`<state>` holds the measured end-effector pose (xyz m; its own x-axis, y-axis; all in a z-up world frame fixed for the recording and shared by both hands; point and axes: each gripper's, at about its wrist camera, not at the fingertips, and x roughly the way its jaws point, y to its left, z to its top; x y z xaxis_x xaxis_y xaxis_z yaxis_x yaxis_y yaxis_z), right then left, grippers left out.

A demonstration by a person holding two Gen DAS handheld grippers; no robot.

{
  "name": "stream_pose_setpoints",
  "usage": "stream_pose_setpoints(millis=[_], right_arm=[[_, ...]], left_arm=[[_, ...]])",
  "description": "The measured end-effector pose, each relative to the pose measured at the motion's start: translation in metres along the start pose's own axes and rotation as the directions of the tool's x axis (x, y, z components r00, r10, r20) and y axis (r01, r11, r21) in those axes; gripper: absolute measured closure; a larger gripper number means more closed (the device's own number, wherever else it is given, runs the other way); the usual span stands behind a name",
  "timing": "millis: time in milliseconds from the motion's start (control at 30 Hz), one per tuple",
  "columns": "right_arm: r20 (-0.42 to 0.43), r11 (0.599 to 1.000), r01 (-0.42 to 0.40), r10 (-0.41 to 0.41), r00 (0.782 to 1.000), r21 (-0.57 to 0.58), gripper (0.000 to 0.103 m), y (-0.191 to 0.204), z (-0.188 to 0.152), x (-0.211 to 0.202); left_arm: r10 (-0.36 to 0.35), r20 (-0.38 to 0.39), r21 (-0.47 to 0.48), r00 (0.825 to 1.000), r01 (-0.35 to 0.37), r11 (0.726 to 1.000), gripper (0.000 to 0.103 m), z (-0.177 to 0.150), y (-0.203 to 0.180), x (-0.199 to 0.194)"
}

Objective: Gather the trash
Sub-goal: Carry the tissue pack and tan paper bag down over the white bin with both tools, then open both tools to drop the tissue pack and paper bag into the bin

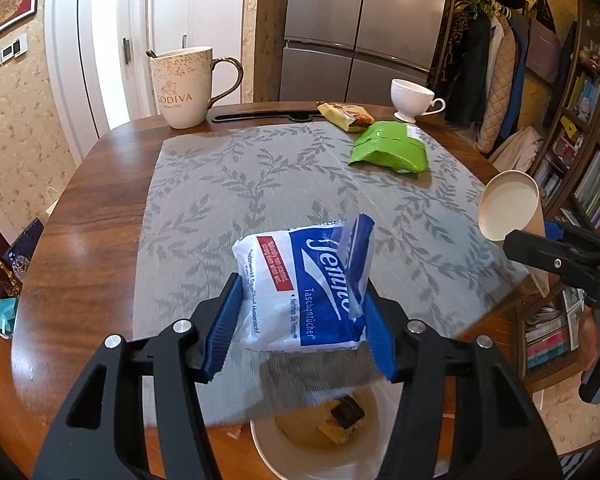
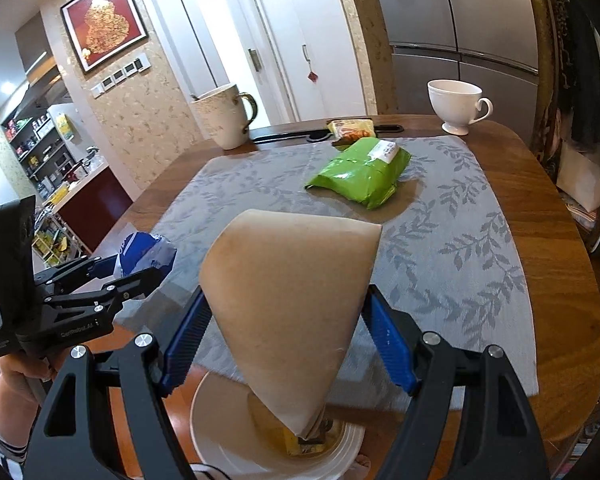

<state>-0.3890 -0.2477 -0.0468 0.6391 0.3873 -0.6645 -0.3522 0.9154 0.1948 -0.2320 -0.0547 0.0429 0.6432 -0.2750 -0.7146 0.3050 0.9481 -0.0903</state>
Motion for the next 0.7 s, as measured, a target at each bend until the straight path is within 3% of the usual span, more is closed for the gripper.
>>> stream_pose_setpoints(millis=[367,700], right_arm=[[-0.053,0.998,-0.062,0.062,0.997,0.000,0.028,0.015,-0.040,-0.029],[-0.143,0.997,-0.067,0.063,0.988,-0.024,0.028,0.025,-0.084,-0.025]], left_arm=[[-0.059,-0.034,0.018,0.998,0.059,0.998,0.046,-0.038,-0.013,-0.032],[-0.096,-0.126,0.046,0.987,0.102,0.994,0.046,-0.078,-0.028,-0.025]])
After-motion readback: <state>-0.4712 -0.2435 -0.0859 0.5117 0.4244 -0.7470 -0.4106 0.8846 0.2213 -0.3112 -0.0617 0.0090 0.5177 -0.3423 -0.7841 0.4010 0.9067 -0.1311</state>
